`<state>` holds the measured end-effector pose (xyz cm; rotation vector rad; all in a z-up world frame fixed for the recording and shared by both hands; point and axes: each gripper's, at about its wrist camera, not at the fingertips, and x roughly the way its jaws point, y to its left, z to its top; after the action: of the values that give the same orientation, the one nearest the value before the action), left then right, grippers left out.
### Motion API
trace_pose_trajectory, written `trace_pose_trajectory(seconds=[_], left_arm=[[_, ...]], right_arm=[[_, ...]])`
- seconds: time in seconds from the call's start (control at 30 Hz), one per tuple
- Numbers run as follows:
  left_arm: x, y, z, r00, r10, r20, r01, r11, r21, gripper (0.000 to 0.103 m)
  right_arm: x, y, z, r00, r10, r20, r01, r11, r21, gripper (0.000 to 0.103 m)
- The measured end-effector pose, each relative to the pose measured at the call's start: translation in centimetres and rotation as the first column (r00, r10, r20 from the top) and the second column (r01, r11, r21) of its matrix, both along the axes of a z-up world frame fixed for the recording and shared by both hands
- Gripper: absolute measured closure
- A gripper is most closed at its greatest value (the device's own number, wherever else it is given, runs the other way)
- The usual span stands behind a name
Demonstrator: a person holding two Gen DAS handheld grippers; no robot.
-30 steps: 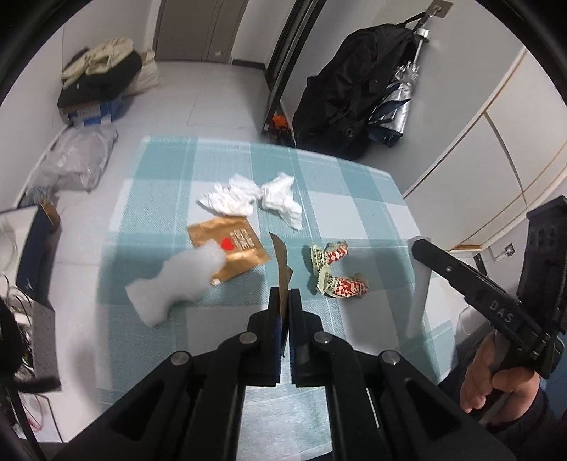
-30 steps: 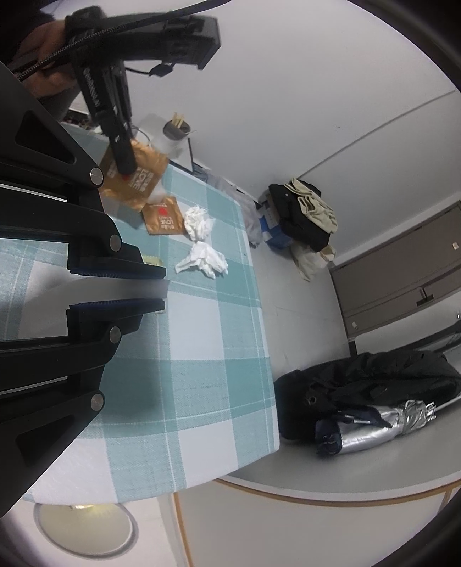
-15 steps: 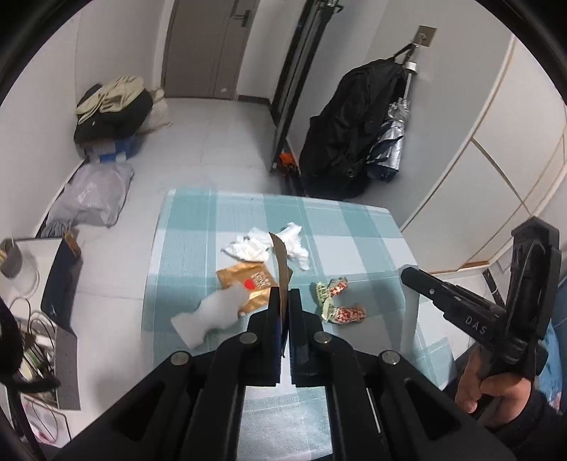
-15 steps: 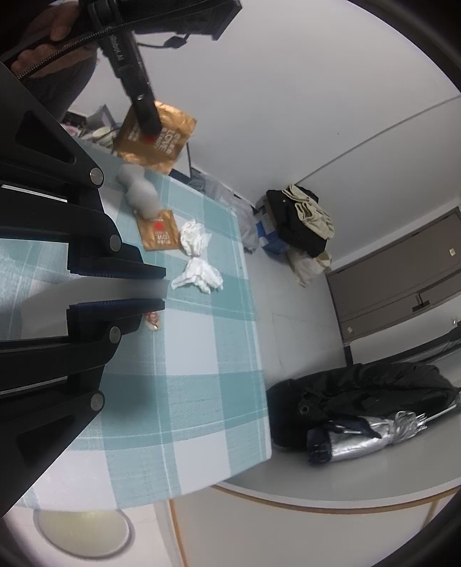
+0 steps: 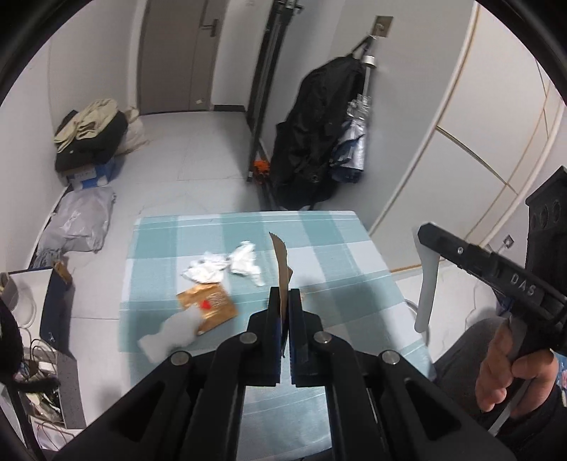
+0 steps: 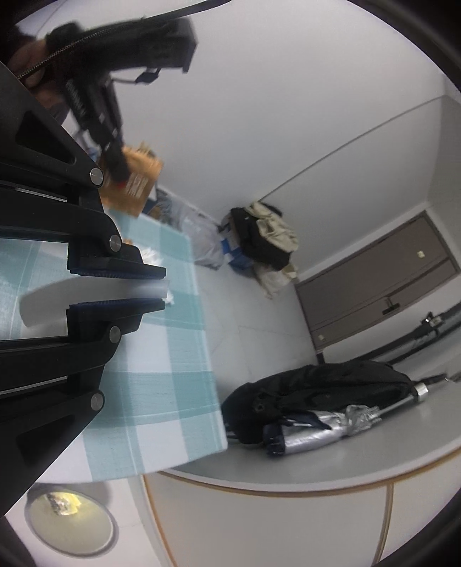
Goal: Collect trash
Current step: 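Carry the held wrappers with both grippers toward the bin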
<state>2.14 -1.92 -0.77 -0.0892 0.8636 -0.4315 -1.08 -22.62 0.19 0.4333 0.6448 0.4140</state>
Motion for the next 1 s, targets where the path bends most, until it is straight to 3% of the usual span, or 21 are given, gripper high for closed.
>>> trace_pose_trajectory(seconds=[0.57, 0.8, 1.0], left_arm=[[1.2, -9.3, 4.4, 0.990, -0.134, 0.039, 0.137, 0.987, -0.084, 0.103], [1.3, -14.9, 6.0, 0.959, -0.272, 0.074, 0.279, 0.952, -0.122, 0.103], [1.8, -21.0, 4.9, 0.923, -0.384, 0.036, 0.386, 0.917, -0.103, 0.103]], right_arm=[[0.0, -10.2, 2.2, 0.998, -0.066, 0.010, 0.066, 0.997, 0.051, 0.094], [-2.1, -16.6, 4.0, 0.981, -0.174, 0.086, 0.170, 0.984, 0.045, 0.094], [-4.3, -23.0, 3.4, 0.945, -0.321, 0.063, 0.313, 0.944, 0.101, 0.094]])
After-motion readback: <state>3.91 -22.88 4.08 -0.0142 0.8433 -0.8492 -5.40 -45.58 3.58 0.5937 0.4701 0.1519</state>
